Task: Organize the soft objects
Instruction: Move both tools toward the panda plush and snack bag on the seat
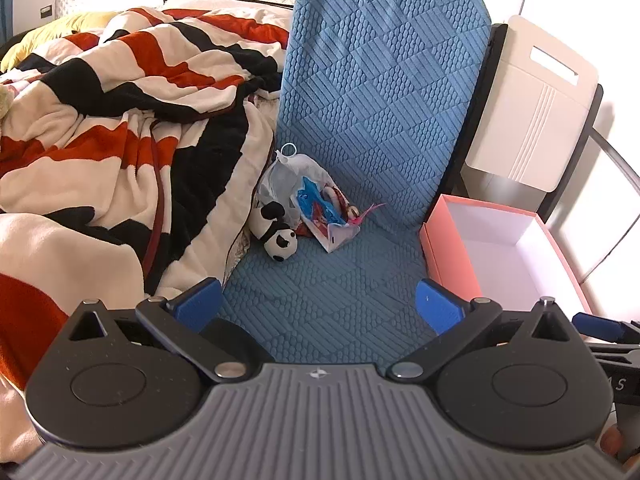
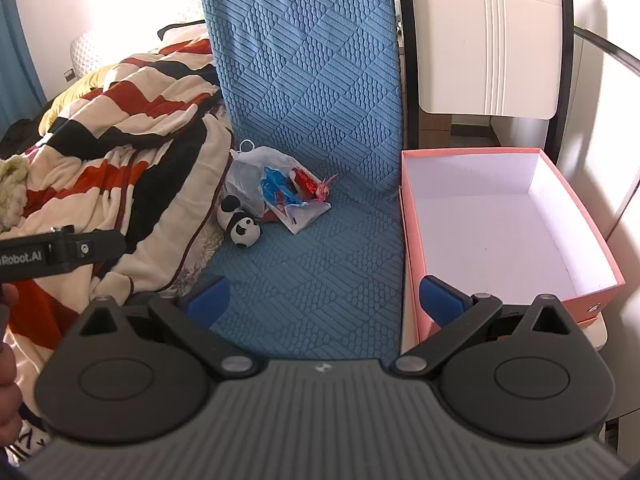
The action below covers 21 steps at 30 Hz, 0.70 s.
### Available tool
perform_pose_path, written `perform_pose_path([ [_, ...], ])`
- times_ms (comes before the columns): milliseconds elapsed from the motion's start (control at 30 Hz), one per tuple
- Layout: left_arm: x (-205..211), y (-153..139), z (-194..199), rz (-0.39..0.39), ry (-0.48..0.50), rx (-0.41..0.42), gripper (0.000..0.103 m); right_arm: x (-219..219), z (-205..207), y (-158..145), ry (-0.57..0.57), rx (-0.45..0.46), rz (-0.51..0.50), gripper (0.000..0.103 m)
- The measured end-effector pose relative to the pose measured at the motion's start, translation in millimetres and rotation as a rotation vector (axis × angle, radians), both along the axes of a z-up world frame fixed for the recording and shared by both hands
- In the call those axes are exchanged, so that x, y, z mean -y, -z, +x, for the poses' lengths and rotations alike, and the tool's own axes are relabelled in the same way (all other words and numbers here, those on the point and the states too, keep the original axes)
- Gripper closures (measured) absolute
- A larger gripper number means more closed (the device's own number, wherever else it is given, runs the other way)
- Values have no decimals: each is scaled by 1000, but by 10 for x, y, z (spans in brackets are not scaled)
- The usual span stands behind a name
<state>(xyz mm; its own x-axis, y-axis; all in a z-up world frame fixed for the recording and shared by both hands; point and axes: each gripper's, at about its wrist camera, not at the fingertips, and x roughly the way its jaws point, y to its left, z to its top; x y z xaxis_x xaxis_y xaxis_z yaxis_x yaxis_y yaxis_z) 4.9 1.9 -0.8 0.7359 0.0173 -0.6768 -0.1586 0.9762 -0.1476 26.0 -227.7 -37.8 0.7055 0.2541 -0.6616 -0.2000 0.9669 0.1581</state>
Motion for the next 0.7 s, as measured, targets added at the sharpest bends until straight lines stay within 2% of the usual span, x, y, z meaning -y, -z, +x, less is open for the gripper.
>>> perform_pose_path([
  [700,56,85,-90,5,-44,-8,0,30,7,1,-39,27,16,0],
])
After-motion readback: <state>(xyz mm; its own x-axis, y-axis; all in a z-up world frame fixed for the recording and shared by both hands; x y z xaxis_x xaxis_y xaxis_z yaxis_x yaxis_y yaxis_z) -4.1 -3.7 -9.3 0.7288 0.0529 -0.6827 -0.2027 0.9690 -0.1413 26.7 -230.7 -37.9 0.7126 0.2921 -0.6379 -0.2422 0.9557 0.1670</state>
